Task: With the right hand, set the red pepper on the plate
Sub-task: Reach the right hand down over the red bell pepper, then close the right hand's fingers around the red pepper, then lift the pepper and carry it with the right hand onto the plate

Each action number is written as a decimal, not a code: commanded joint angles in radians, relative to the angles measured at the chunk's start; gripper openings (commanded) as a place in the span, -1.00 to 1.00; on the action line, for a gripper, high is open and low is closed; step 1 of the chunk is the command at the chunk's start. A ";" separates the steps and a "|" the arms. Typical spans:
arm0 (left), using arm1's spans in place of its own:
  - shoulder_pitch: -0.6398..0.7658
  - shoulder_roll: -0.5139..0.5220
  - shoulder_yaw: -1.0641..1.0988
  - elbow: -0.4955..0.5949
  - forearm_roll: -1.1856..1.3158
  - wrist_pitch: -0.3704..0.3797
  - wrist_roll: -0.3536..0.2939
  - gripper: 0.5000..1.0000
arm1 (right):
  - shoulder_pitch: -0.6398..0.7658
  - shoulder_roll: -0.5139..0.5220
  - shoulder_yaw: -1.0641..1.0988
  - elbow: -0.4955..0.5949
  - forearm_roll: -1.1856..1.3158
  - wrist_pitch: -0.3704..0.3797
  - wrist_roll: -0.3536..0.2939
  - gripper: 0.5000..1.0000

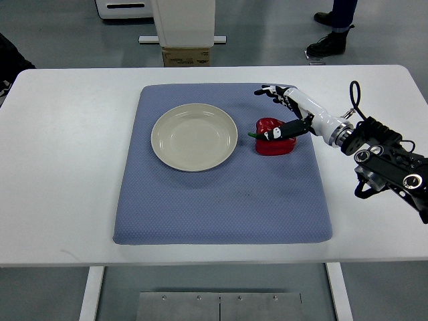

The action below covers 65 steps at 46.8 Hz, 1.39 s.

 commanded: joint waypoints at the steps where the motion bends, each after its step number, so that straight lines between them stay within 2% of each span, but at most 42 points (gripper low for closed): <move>1: 0.000 0.000 0.000 0.000 0.000 0.000 0.000 1.00 | 0.014 0.000 -0.038 -0.008 -0.007 -0.002 0.000 0.96; 15: 0.000 0.000 0.000 0.000 0.000 0.000 0.000 1.00 | 0.035 0.011 -0.103 -0.057 -0.019 -0.003 -0.003 0.94; 29: 0.000 0.000 0.000 0.000 0.001 0.000 0.000 1.00 | 0.040 0.014 -0.175 -0.066 -0.024 -0.003 -0.002 0.76; 34: 0.000 0.000 0.001 0.000 0.000 0.000 0.000 1.00 | 0.038 0.016 -0.178 -0.066 -0.024 -0.003 -0.002 0.62; 38: 0.000 0.000 0.000 0.000 0.000 0.000 0.000 1.00 | 0.038 0.016 -0.187 -0.066 -0.024 -0.003 -0.002 0.40; 40: 0.000 0.000 0.000 0.000 0.001 0.000 0.000 1.00 | 0.040 0.016 -0.190 -0.066 -0.024 -0.003 -0.002 0.20; 44: 0.000 0.000 0.000 0.000 0.000 0.000 0.000 1.00 | 0.040 0.017 -0.189 -0.066 -0.024 -0.003 -0.002 -0.36; 46: 0.000 0.000 0.001 0.000 0.001 0.000 0.000 1.00 | 0.040 0.020 -0.189 -0.066 -0.022 -0.003 -0.003 -0.72; 47: 0.000 0.000 0.001 0.000 0.000 0.000 0.000 1.00 | 0.040 0.025 -0.189 -0.066 -0.022 -0.003 -0.003 -0.97; 56: 0.000 0.000 0.000 0.000 0.000 -0.002 0.000 1.00 | 0.046 0.033 -0.183 -0.065 -0.016 -0.014 -0.048 -1.00; 65: 0.000 0.000 0.000 0.000 0.000 0.000 0.000 1.00 | 0.078 0.040 -0.178 -0.065 -0.003 -0.032 -0.063 -1.00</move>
